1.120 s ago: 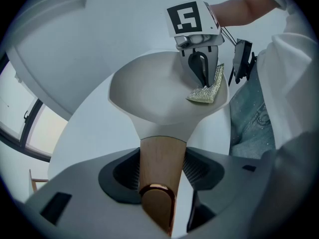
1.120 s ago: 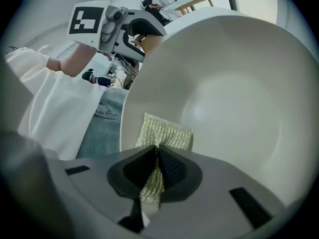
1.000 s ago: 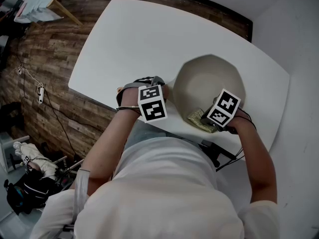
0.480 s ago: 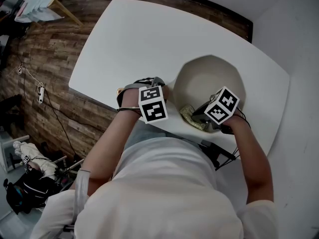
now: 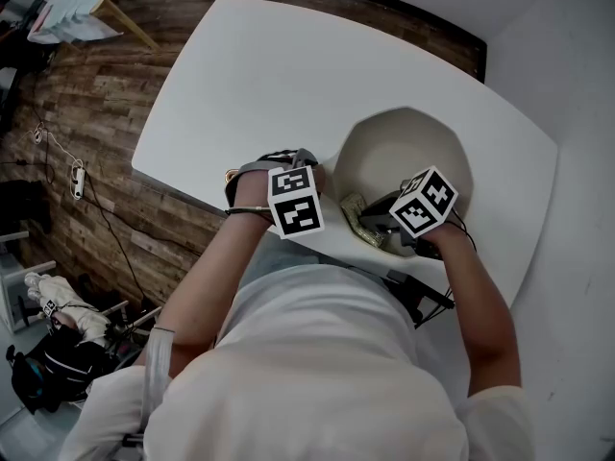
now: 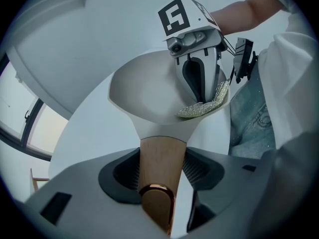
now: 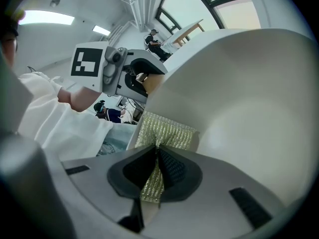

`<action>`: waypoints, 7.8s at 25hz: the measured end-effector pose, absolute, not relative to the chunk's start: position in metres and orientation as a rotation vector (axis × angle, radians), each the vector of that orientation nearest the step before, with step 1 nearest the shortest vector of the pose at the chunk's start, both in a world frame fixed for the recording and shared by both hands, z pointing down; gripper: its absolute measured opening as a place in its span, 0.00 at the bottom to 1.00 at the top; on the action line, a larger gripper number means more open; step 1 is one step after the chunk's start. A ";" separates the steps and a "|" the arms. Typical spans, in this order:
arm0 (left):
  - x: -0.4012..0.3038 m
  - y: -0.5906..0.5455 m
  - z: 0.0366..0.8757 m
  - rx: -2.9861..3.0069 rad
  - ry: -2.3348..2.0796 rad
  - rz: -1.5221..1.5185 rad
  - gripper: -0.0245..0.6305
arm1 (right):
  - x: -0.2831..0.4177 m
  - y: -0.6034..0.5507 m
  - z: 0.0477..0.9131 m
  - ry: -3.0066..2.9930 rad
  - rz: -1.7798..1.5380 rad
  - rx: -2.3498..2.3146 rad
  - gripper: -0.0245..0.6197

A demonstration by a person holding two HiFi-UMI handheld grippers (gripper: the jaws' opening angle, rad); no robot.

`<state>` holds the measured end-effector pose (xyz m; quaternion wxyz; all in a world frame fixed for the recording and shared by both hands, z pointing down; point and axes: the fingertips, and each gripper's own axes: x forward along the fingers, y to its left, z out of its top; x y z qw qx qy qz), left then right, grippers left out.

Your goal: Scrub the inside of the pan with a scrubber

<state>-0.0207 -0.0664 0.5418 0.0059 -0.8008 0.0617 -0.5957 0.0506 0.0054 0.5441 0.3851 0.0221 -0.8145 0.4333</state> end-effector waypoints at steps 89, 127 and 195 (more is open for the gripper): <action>-0.013 -0.059 0.540 -2.468 0.119 -1.835 0.41 | 0.152 -0.180 0.576 -1.961 0.499 1.109 0.09; -0.012 -0.054 0.541 -2.489 0.117 -1.826 0.41 | 0.223 -0.145 0.579 -1.642 0.511 1.033 0.10; -0.012 -0.053 0.542 -2.501 0.170 -1.894 0.41 | 0.161 -0.006 0.591 -1.597 0.890 0.252 0.10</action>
